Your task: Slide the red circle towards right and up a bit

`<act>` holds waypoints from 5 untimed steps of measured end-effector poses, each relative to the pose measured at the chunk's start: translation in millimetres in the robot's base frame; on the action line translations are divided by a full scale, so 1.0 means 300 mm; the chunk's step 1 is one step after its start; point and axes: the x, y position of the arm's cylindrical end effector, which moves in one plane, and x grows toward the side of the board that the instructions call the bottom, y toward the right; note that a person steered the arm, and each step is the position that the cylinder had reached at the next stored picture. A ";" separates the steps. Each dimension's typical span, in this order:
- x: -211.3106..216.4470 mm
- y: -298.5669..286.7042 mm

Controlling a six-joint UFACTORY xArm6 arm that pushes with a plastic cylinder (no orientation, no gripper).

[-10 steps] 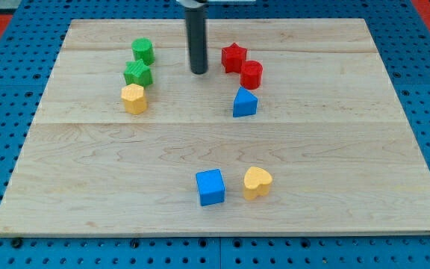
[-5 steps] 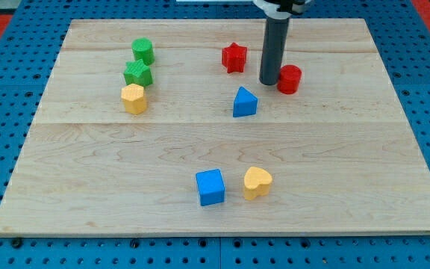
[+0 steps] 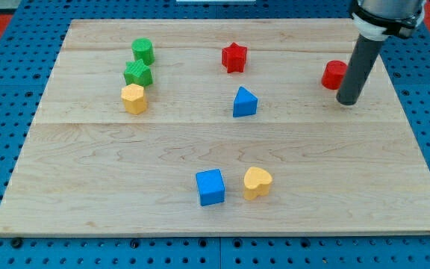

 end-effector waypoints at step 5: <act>-0.207 0.007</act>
